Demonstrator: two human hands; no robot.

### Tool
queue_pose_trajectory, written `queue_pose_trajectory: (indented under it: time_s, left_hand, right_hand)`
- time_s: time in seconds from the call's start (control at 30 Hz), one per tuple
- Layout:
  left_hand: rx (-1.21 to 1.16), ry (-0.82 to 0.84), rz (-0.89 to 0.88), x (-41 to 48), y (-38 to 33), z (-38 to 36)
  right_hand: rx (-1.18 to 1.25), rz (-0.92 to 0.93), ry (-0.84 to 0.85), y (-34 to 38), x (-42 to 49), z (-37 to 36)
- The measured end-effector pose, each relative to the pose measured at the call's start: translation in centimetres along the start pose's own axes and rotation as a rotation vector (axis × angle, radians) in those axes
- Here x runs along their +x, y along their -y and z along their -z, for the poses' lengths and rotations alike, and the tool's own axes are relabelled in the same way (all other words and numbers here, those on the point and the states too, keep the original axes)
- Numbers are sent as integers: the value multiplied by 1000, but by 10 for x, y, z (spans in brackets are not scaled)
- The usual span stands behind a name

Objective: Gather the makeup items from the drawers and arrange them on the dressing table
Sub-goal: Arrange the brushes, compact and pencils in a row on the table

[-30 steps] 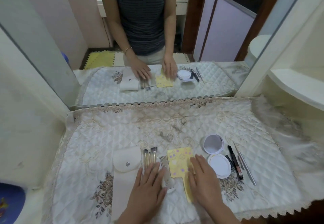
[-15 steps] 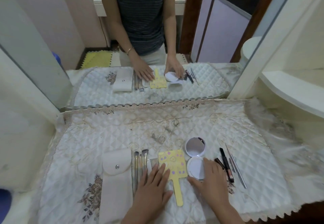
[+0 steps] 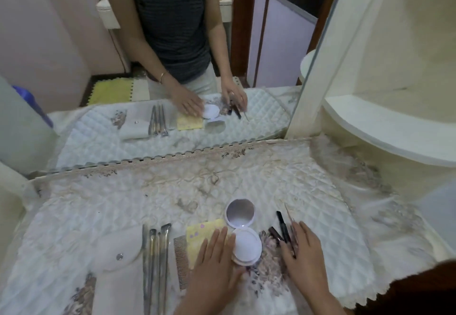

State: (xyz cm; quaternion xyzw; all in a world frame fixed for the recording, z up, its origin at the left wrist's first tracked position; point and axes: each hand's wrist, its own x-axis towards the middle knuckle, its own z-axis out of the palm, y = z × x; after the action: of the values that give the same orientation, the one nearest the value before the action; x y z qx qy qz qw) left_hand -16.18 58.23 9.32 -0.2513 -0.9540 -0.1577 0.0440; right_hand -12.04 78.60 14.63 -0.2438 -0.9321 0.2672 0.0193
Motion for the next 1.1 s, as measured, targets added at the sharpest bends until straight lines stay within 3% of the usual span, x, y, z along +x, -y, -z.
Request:
queue_pose_trajectory:
  time_s: [0.17,0.27,0.37,0.47,0.57,0.77,1.1]
  left_hand:
    - [-45,242,193,21,-41,-6]
    - [23,280,280,22,-52,-5]
    - [66,263,286,20,-58,-2]
    - [62,133,272,34,-75,8]
    - [-3,17,74,52,-98,10]
    - [39,65,22,68,-108,-12]
    - [69,-32,11,58,-88,-11]
  right_hand:
    - [62,35,171,-31,36,19]
    - [133,25,217,-36,49,21]
    - [165,20,252,-36,53,22]
    - [208,21,262,-36,56,22]
    - [241,9,277,-33,55,22]
    - [232,-20,328,-28,54,21]
    - [247,103,352,-17,51,8]
